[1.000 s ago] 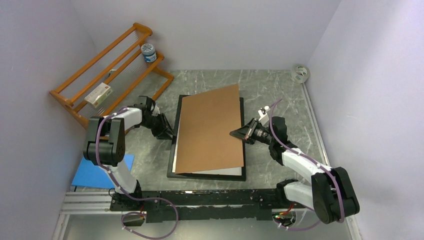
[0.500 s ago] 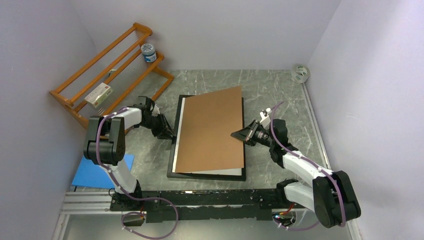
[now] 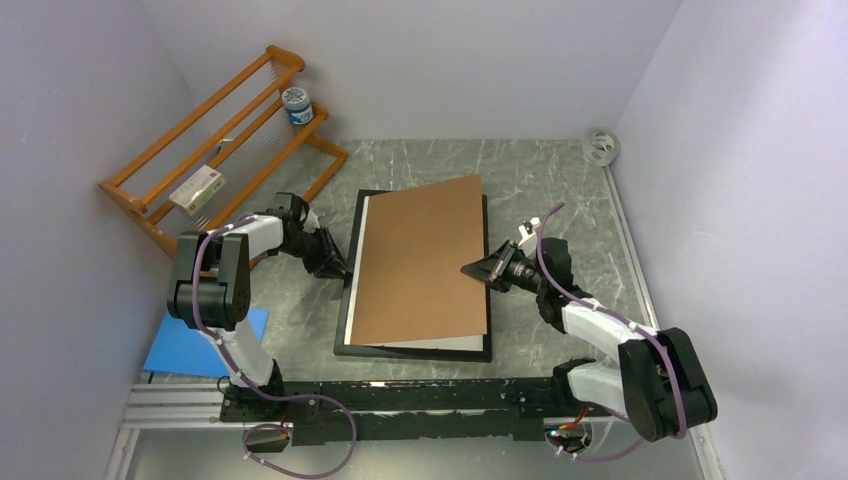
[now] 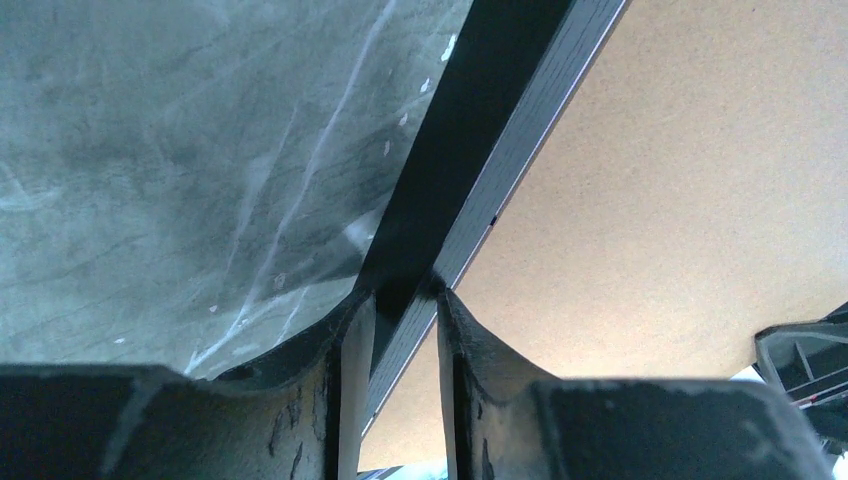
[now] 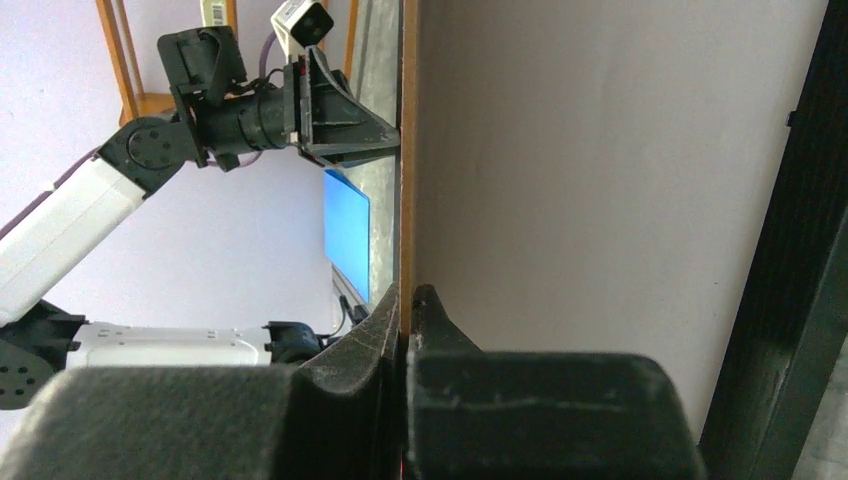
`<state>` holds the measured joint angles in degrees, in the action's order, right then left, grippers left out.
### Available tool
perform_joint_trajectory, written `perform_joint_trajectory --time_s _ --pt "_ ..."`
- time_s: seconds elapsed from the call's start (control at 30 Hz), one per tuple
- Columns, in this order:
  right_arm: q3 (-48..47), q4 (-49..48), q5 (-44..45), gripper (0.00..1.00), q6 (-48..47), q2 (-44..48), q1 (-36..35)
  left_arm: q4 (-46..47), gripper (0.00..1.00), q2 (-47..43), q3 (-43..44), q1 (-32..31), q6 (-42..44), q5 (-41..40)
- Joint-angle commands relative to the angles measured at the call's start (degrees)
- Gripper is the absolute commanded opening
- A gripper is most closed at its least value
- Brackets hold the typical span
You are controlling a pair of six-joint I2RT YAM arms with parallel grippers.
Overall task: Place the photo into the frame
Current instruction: Place the photo frame item in the photo frame.
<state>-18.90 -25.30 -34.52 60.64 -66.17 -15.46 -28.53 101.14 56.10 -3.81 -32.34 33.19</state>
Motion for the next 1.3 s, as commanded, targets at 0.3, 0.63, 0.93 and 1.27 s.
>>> perform_joint_trajectory --time_s 0.3,0.63,0.93,1.27 --pt "-0.1 -10.9 -0.4 0.00 -0.5 -6.0 -0.3 3.0 0.36 1.2 -0.4 0.0 -1.7 5.3" --pt "-1.0 -9.0 -0.8 0.00 -1.7 -10.1 -1.1 5.8 0.36 2.0 -1.4 0.0 -3.8 9.1" --pt "-4.8 3.1 2.2 0.37 -4.0 -10.0 -1.5 5.6 0.38 1.6 -1.3 0.3 -4.0 8.9" --pt "-9.0 13.5 5.5 0.60 -8.8 -10.8 -2.1 5.3 0.42 1.3 -1.4 0.6 -3.6 8.4"
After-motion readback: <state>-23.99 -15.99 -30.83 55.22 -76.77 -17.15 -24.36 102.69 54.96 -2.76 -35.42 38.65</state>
